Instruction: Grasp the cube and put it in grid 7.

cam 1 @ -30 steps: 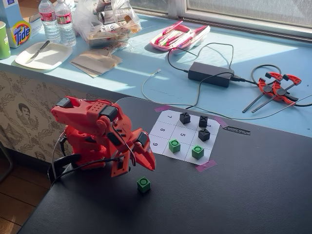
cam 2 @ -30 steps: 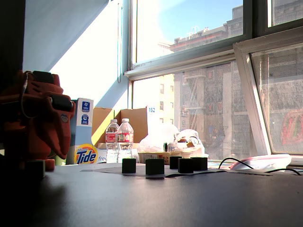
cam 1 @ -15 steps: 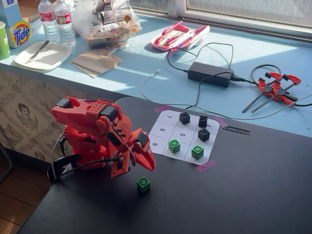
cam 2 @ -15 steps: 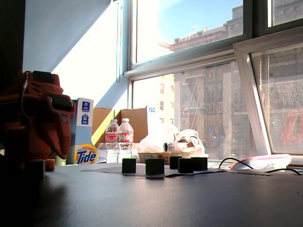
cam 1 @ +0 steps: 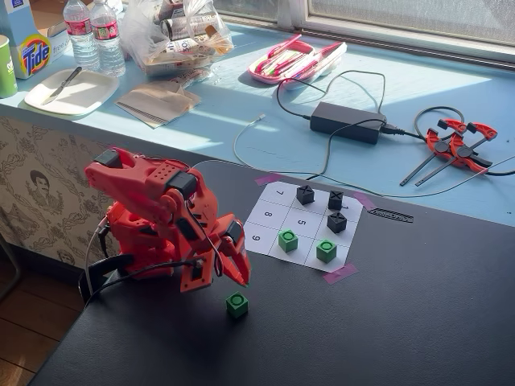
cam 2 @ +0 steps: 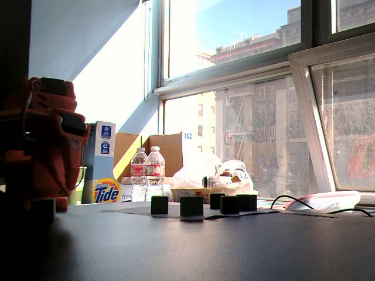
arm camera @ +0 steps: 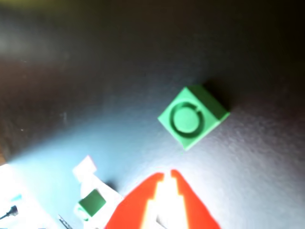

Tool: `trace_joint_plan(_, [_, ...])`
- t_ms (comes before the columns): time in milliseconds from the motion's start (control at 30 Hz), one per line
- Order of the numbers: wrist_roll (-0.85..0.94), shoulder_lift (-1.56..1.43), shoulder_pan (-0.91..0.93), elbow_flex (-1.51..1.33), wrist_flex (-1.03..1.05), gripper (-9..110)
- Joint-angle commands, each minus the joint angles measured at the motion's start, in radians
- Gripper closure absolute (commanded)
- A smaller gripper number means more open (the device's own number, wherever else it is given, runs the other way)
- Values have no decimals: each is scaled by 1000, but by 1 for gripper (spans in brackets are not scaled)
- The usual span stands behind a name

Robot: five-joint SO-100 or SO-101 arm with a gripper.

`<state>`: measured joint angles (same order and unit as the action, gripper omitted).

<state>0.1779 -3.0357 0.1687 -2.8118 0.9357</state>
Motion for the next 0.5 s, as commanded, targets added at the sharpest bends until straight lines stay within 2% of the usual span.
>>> trace_joint_plan(0, [103, 146, -21, 275, 127, 98])
trace_joint_plan(133, [341, 279, -9, 515, 287, 94])
trace_joint_plan(233, [583, 348, 26, 643, 413, 91])
trace_joint_plan(333, [844, 368, 100, 672, 479, 86])
trace_joint_plan(467, [1124, 357, 236, 640, 469, 77])
